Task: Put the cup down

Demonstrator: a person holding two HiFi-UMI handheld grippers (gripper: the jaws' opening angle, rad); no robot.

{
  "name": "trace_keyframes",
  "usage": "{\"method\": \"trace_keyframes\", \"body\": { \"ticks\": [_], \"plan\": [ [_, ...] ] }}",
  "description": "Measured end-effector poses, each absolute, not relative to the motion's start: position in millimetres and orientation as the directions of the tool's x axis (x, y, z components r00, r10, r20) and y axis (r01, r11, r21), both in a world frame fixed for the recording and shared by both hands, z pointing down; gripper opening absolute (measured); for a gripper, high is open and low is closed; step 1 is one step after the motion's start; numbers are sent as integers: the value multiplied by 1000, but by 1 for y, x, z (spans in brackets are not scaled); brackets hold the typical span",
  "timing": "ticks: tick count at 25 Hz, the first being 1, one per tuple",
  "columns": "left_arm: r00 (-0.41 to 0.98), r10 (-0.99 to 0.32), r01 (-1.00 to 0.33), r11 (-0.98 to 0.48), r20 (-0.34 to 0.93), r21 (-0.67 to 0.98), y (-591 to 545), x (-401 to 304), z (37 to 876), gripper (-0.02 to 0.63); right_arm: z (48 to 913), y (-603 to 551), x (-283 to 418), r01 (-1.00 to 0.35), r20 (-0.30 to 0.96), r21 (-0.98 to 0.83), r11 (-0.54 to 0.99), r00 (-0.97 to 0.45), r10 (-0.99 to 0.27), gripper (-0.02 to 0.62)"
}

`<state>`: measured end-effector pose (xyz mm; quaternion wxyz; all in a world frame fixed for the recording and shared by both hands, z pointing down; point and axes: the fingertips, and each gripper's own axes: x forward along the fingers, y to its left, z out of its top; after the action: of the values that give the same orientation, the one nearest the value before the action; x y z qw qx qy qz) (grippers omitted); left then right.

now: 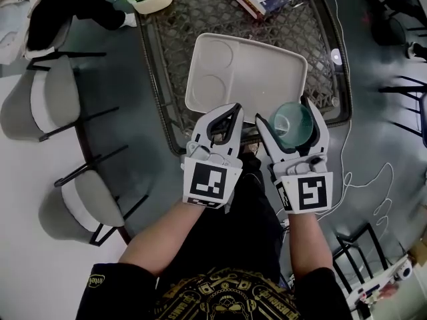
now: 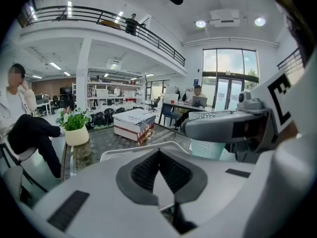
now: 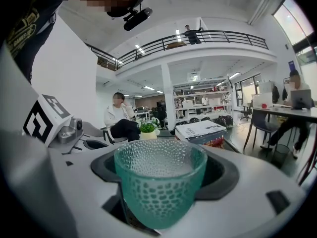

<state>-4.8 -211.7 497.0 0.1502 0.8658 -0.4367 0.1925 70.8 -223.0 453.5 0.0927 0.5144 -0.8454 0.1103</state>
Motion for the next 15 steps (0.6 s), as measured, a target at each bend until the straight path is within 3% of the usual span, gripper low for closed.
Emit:
{"method": "trace_keyframes", "body": {
  "ticks": [15],
  "plan": [
    [493,-712,-842,-535,501,69,-224,-6,534,-12,488,-237,68,-876,223,-48,479,-477,-850,399]
  ]
}}
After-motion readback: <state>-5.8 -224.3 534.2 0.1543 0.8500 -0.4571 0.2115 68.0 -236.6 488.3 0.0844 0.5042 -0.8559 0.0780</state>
